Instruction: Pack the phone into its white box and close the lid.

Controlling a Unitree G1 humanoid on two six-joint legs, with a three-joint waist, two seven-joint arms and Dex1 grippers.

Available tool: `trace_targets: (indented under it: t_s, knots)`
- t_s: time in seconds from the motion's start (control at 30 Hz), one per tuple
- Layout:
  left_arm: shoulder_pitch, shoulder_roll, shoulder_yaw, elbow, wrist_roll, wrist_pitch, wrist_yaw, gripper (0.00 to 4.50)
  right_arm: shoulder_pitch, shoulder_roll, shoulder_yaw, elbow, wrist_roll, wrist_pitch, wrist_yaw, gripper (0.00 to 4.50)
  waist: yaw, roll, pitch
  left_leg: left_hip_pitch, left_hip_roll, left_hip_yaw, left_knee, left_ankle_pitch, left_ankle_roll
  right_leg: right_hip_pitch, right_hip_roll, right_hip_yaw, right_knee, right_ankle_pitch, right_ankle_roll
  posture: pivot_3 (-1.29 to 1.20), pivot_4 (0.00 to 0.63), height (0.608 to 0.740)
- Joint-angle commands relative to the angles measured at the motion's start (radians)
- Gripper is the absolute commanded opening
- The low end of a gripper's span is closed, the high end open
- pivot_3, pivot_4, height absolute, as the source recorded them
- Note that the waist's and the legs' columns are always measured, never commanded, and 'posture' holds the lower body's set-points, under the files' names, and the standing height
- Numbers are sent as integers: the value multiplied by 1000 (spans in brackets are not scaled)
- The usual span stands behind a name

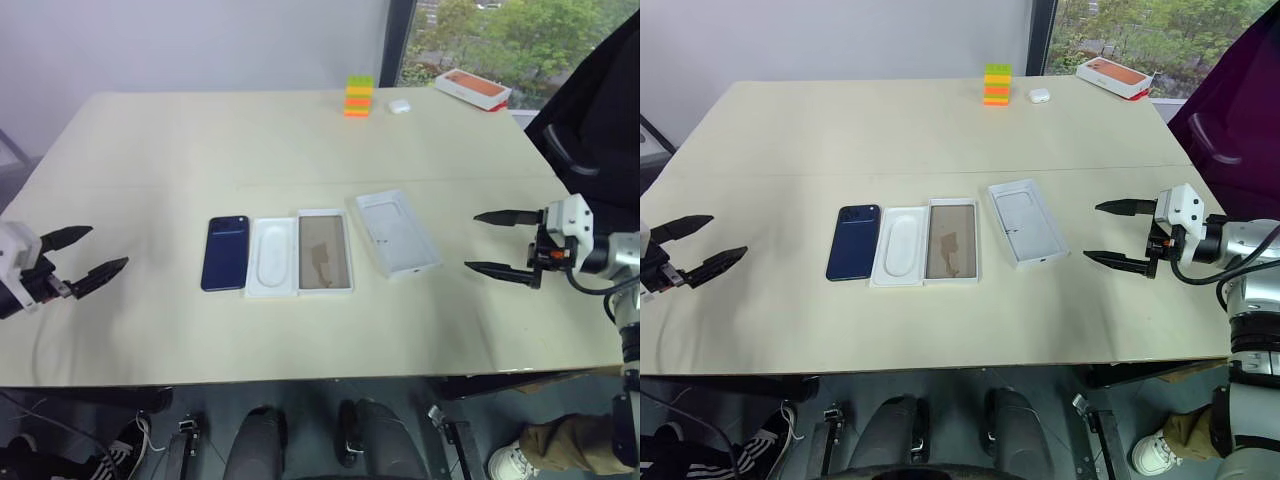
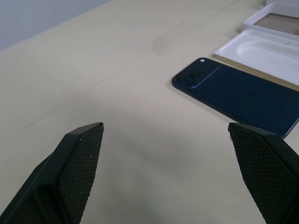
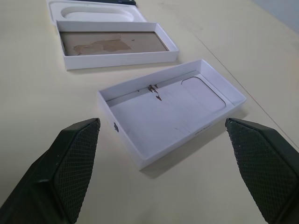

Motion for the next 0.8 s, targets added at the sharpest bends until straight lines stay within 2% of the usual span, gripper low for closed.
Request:
trace_targets:
  t_s: [0.03, 0.3, 0.67, 0.8]
  knots:
    - [-13, -1, 10, -35, -9, 13, 19, 4489, -15, 5, -17, -14, 11, -12, -7, 4500, 0, 0, 0, 0, 0, 0, 0, 0, 0, 0, 0, 0, 0, 0, 0, 0, 150, 740]
    - [34, -21, -2, -198, -34, 103, 22, 4489, -15, 3, -2, 11, -21, -33, -9, 4500, 0, 0, 0, 0, 0, 0, 0, 0, 0, 0, 0, 0, 0, 0, 0, 0, 150, 740]
    - [32, -50, -7, -195, -14, 93, 39, 4489, -6, 7, -2, 5, -32, -50, -26, 4500, -1, 0, 0, 0, 0, 0, 0, 0, 0, 0, 1, 0, 0, 0, 0, 0, 150, 740]
    - [40, -47, -16, -208, -15, 145, 52, 4489, -7, 12, 2, -4, -36, -48, -36, 4500, 0, 0, 0, 0, 0, 0, 0, 0, 0, 0, 1, 0, 0, 0, 0, 0, 150, 740]
